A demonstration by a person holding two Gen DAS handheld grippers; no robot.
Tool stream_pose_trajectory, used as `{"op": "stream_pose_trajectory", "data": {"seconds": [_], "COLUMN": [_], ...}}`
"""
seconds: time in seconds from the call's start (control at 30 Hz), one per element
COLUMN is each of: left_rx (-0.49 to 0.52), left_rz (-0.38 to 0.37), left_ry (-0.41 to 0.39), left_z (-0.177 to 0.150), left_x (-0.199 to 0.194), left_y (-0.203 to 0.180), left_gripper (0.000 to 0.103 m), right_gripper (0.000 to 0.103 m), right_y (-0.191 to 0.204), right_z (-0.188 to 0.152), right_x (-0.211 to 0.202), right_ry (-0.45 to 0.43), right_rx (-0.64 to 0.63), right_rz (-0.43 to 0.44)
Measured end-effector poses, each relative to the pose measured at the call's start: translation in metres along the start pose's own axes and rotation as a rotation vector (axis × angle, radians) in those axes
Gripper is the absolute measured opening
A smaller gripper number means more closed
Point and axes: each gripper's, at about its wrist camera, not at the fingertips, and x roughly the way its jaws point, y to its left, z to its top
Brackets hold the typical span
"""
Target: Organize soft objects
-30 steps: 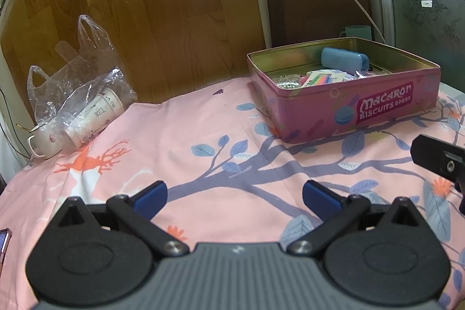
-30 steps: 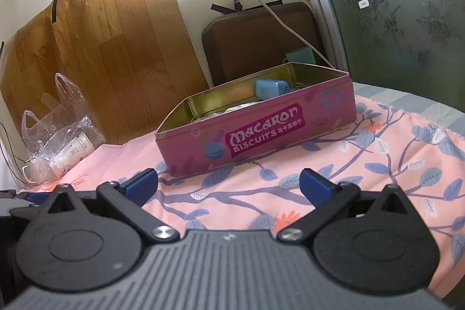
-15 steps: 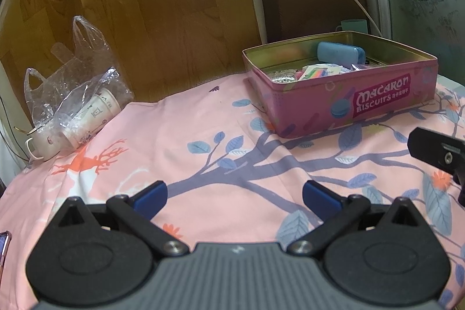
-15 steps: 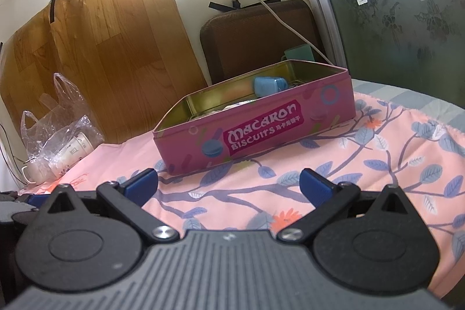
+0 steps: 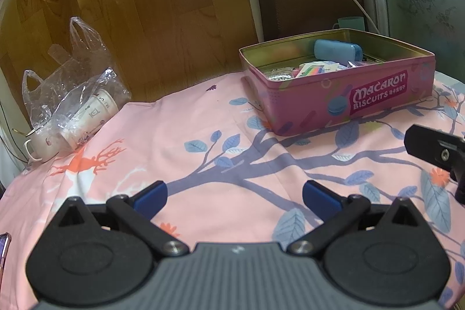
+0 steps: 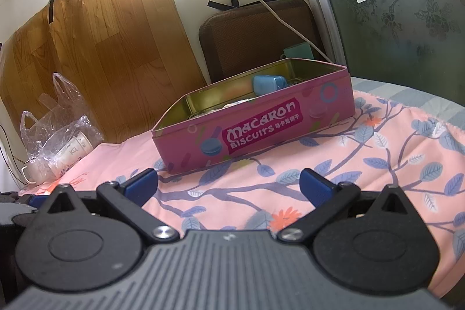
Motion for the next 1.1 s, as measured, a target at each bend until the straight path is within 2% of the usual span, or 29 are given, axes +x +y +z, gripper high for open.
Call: {"op": "stream_pose_trajectory", "data": {"seconds": [1.1], "left_rx": [0.021], "left_rz": [-0.015], "left_ry": [0.010], "left_z": [0.0031], "left_x": [0.0015], "left_y": [-0.0033], "left_gripper": [0.103], "right_gripper": [0.103], "right_y": [-0.0045], "right_z": [-0.0001], "right_x": [0.0014], "right_ry": [0.000], "right_rx": [0.022], "right_rz": [0.006]}}
